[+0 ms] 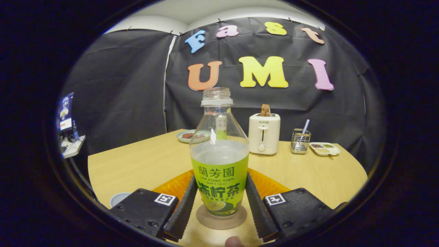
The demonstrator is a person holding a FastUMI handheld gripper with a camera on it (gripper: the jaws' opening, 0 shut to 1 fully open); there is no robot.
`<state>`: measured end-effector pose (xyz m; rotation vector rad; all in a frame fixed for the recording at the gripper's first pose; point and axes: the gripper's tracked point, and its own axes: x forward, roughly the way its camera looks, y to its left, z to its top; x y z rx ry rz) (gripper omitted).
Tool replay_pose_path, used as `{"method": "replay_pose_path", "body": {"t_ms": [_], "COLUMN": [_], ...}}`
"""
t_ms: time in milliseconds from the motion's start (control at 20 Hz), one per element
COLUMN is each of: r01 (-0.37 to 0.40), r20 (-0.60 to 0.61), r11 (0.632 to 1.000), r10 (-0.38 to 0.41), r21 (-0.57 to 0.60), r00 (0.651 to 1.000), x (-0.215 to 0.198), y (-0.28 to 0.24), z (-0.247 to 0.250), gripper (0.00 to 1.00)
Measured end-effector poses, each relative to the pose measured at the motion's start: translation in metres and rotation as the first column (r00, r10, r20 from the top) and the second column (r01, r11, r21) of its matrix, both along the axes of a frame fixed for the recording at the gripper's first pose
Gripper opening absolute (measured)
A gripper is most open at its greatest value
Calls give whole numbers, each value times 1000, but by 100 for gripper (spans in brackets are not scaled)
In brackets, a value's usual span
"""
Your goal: Take the bottle from table, then pour the juice into the cup, finally place the bottle on the coaster
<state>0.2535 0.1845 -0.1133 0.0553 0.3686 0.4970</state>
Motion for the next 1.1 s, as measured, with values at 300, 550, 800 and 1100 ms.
{"method": "replay_pose_path", "body": {"t_ms": [300,550,800,1100], "r01": [19,11,34,80], "r20": [-12,2,5,10], "r11": [1000,999,999,997], "r10": [-19,-11,-34,-80], "r21": [-3,-34,-33,12], "r00": [1000,1000,999,997], "x": [-1,-8,-10,-24], "y": [-4,2,-5,-20], "z": [-14,-19,-17,-2], "gripper": [82,87,100,100]}}
